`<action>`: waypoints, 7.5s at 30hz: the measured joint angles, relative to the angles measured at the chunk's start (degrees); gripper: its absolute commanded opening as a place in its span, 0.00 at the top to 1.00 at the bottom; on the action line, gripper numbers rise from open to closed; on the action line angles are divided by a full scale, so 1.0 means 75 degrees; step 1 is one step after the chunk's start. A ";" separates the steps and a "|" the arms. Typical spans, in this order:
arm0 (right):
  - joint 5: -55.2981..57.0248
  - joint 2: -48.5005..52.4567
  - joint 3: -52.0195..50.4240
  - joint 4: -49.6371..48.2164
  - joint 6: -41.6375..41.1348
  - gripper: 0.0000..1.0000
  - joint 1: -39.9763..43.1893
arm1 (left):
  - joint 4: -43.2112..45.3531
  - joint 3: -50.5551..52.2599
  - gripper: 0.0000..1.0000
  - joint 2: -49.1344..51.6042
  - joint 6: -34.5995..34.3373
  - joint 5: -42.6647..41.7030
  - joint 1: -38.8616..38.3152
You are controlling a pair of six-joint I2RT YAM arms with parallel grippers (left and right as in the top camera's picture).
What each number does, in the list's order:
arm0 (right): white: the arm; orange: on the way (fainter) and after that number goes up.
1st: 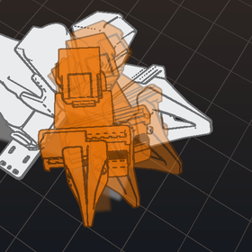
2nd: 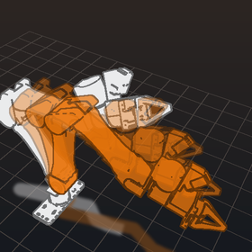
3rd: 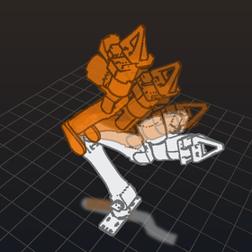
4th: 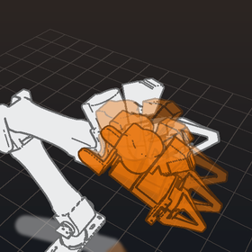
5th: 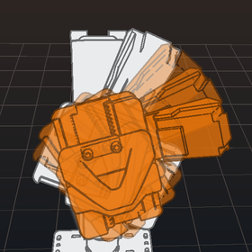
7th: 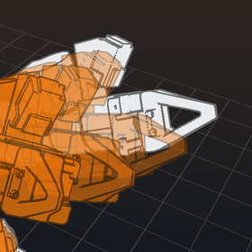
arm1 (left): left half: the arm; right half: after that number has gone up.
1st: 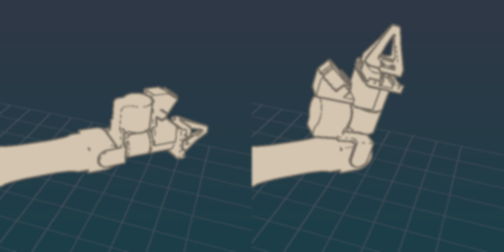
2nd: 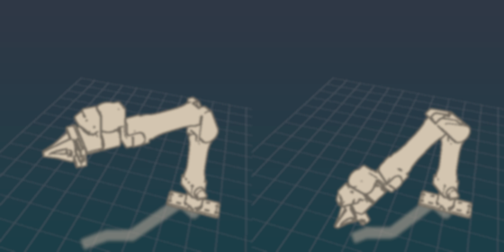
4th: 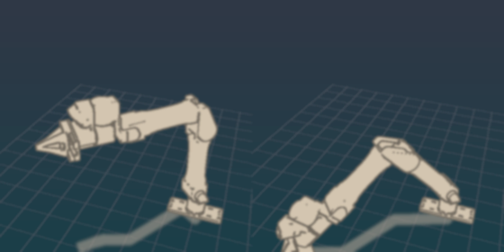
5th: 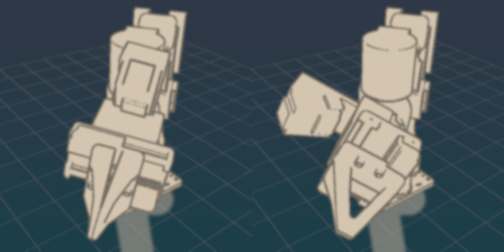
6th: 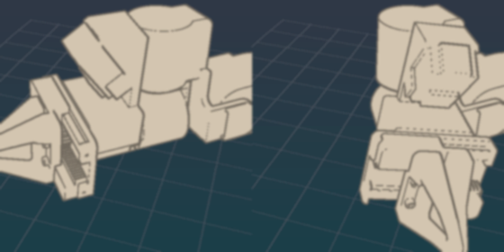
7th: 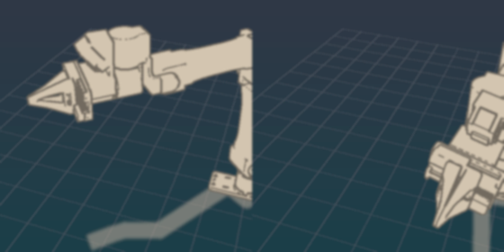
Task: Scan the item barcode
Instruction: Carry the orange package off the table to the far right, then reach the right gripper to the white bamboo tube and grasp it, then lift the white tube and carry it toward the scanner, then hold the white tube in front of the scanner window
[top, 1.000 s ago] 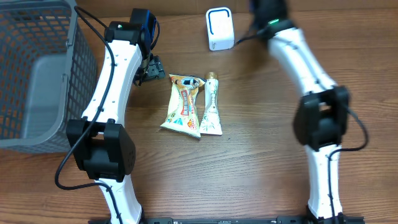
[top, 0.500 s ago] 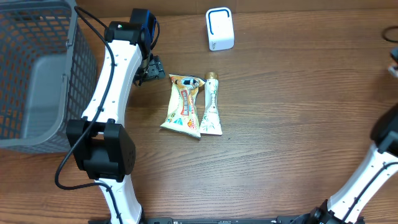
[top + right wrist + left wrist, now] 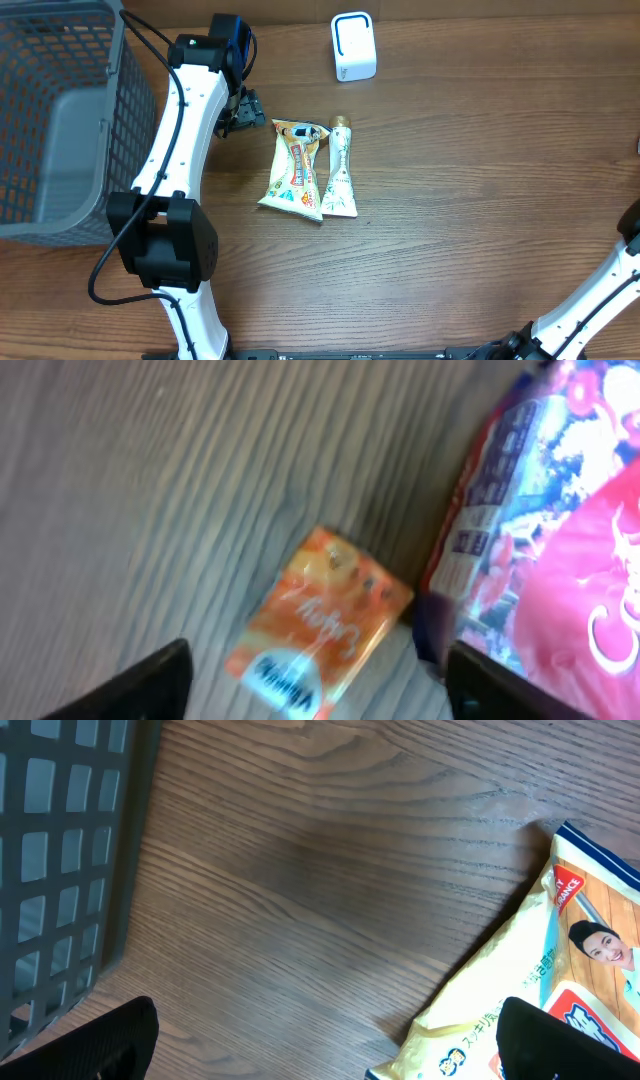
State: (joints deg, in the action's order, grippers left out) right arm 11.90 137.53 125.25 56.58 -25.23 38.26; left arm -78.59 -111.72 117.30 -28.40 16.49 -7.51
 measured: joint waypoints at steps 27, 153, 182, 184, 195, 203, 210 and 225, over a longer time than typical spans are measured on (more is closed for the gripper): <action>-0.5493 -0.4246 0.1311 0.2798 -0.0038 0.00 -0.4383 | -0.0003 0.0000 0.00 0.0000 0.0000 0.0000 0.0000; -1.0214 -0.1970 -0.2652 0.0189 0.0597 0.97 -0.6292 | 0.0000 0.0000 0.00 0.0000 0.0000 0.0000 0.0000; -1.1095 -0.1970 -0.2652 -0.1239 -0.0659 0.96 -0.6222 | 0.0000 0.0000 0.00 0.0000 0.0000 -0.0003 0.0000; -1.0200 -0.1970 -0.2652 -0.1364 -0.0729 0.96 -0.6222 | 0.0000 0.0000 0.00 0.0000 0.0000 0.0000 0.0000; -0.4523 -0.1964 -0.2652 -0.4430 -0.0836 0.96 -0.6851 | 0.0000 0.0000 0.00 0.0000 0.0000 0.0000 0.0000; -0.0851 -0.1775 -0.2652 -0.6382 -0.0769 0.96 -0.8137 | 0.0000 0.0000 0.00 0.0000 0.0000 0.0000 0.0000; 0.0294 -0.1160 -0.2652 -0.7405 -0.0688 0.96 -0.8655 | 0.0000 0.0000 0.00 0.0000 0.0000 -0.0003 0.0000; 0.0868 -0.0469 -0.2652 -0.7933 -0.0662 0.96 -0.8212 | 0.0000 0.0000 0.00 0.0000 0.0000 0.0000 0.0000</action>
State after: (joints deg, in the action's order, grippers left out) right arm 18.41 134.02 105.36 -2.92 -30.20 -23.33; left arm -78.59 -111.72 117.30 -28.40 16.49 -7.51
